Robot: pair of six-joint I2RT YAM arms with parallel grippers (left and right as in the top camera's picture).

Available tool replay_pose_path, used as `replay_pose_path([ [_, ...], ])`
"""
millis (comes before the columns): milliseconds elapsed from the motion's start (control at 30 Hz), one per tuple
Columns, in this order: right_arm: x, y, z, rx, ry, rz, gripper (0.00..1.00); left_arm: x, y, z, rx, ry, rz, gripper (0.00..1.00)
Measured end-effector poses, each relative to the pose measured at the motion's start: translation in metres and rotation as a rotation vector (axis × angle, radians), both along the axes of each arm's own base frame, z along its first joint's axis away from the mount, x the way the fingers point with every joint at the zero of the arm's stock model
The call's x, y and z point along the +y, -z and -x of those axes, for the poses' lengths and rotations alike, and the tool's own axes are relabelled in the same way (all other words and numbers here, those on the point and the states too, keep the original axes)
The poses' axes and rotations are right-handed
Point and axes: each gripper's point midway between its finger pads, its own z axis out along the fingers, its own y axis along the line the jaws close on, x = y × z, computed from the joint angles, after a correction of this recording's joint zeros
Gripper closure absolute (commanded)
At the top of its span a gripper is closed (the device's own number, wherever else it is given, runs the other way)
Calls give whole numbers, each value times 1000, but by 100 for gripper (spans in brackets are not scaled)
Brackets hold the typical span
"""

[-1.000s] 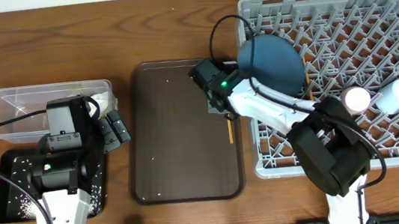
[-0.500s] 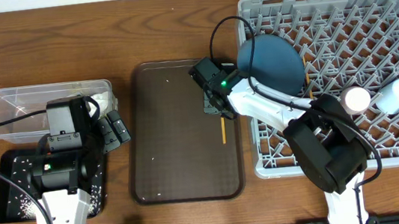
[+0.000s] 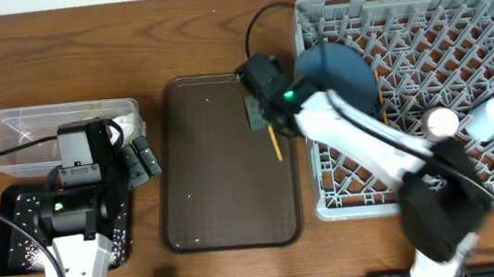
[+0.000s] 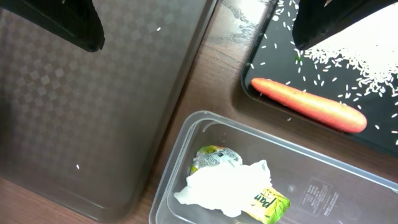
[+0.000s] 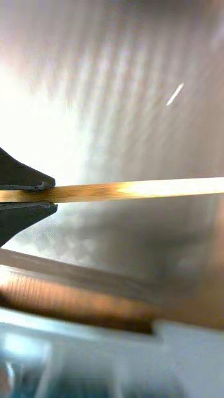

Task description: Sort waste into correct bins and load items into the dishwasher rack

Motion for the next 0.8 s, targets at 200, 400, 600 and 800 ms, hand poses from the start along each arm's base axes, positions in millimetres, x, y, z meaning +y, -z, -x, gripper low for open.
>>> replay_pose_path([
  [200,-60,-123,2,-201,64,-74,99,0,0,0,0,0,0,2],
  [400,-210,-139,-7,-197,297,86,99,0,0,0,0,0,0,2],
  [600,-292,-109,-11,-94,346,172,99,0,0,0,0,0,0,2],
  [800,-290,-44,-19,86,239,150,99,0,0,0,0,0,0,2],
])
